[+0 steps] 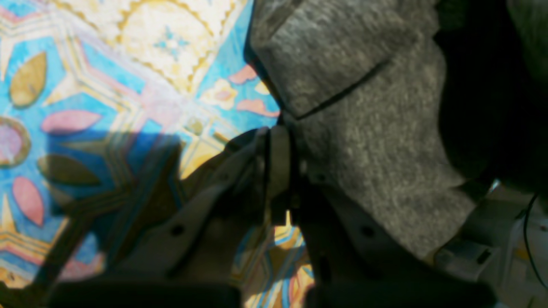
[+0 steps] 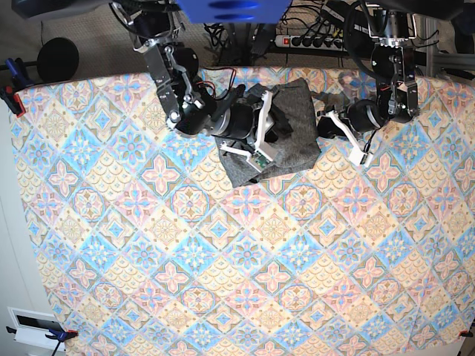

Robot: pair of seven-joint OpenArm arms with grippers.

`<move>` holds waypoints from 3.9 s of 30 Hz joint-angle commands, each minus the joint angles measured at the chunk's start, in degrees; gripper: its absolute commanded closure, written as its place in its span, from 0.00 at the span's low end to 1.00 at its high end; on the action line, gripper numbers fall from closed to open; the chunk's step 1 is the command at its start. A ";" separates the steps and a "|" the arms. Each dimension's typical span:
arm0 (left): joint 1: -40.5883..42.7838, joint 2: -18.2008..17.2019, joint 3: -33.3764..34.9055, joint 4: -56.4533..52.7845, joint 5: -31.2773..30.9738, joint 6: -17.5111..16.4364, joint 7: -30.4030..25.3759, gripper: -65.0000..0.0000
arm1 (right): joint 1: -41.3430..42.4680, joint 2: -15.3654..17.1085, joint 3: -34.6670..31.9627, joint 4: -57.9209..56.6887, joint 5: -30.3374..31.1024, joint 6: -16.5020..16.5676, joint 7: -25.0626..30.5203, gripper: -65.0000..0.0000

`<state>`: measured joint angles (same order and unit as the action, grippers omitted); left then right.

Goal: Layout the t-shirt on the table in an organized manner, then fold the t-shirt properly
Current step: 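Fold the grasped end with the right gripper over the bundle toward the left gripper, then press the folded bundle flat with both grippers and release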

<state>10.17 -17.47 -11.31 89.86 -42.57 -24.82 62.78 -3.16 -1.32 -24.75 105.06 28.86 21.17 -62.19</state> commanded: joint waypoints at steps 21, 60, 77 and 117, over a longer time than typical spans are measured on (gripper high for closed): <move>-0.55 -0.24 -0.25 0.82 3.75 -0.19 -1.11 1.00 | 3.55 -1.27 -6.76 -12.70 1.07 0.33 16.70 1.00; -0.02 -0.59 -0.16 0.82 3.58 -0.28 -3.58 1.00 | 6.10 -5.32 -6.76 -19.47 1.34 0.24 21.01 0.75; 0.68 -0.68 -0.16 0.82 3.40 -0.37 -3.58 1.00 | 9.53 -7.68 -6.94 -17.01 1.42 0.24 21.18 0.72; 0.77 -0.77 -0.25 0.90 3.58 -0.46 -3.58 1.00 | -8.23 7.43 -0.87 6.55 -22.93 0.15 7.56 1.00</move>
<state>11.11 -17.63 -11.31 90.08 -38.98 -25.23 59.13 -11.75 6.26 -25.74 110.39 5.72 21.30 -55.46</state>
